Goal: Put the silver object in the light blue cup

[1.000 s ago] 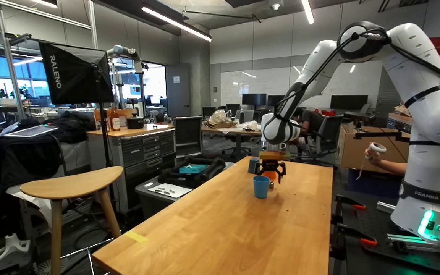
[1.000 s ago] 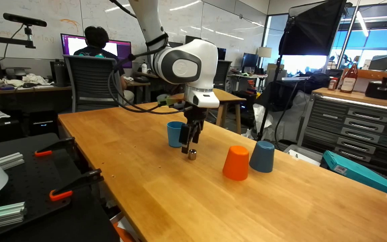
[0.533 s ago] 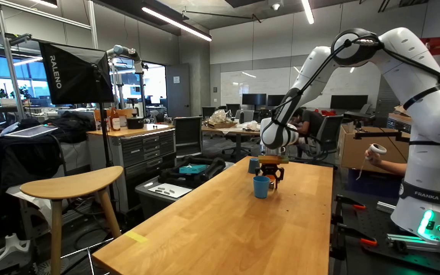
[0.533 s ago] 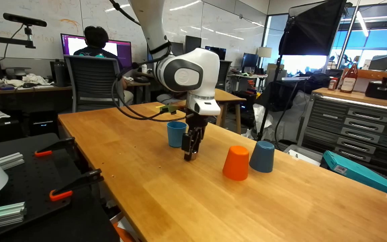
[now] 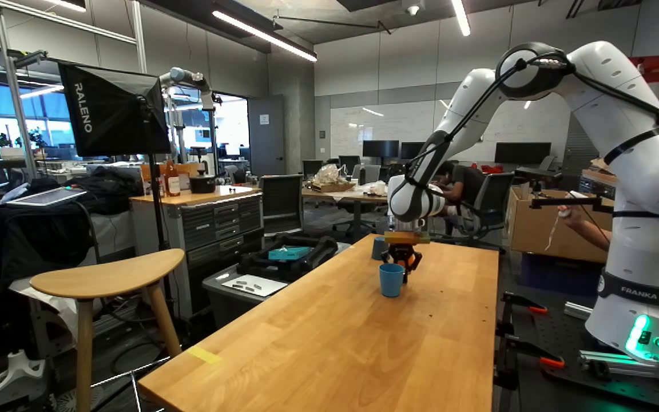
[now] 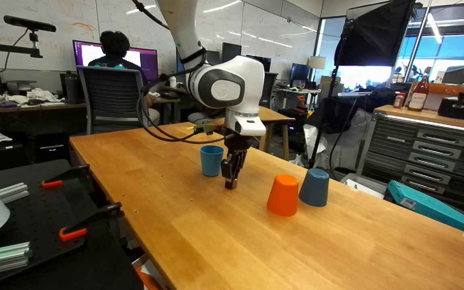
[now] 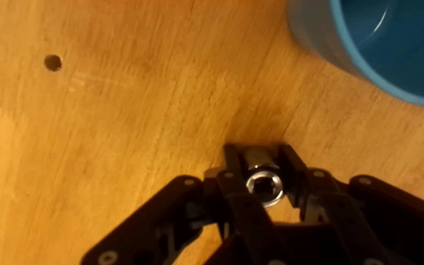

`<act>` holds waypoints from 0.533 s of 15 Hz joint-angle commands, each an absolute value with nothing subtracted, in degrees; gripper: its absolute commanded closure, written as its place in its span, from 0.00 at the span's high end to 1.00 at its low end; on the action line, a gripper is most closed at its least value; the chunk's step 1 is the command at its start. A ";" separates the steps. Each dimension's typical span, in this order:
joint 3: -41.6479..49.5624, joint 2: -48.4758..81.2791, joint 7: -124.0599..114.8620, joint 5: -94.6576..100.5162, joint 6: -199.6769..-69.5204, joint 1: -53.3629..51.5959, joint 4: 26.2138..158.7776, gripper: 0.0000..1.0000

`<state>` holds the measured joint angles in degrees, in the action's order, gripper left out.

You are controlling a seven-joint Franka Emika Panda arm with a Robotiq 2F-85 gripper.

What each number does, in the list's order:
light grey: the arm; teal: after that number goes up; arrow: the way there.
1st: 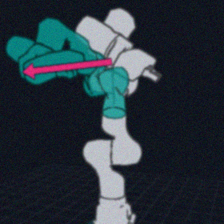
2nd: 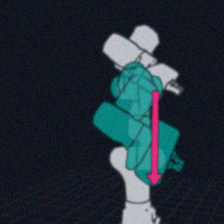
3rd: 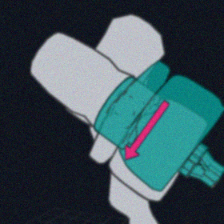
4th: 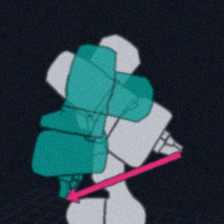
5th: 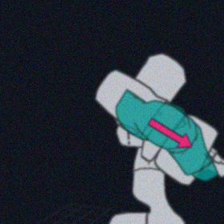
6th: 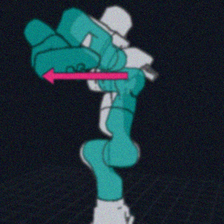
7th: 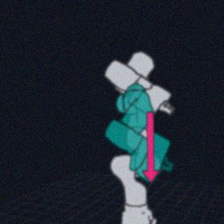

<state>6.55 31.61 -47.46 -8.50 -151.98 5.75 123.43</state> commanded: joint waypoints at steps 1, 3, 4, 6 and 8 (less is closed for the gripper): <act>5.94 25.75 -42.85 -11.01 -145.74 5.55 125.27 0.14; 5.15 21.48 -40.44 -11.71 -142.28 5.38 127.02 0.14; 4.95 19.36 -39.43 -12.20 -140.55 5.12 127.70 0.14; 4.78 15.18 -38.31 -12.95 -136.92 4.43 128.67 0.14; 4.69 12.18 -38.44 -13.08 -134.34 3.57 129.04 0.14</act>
<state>4.92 19.08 -40.41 -11.08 -138.12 4.58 125.99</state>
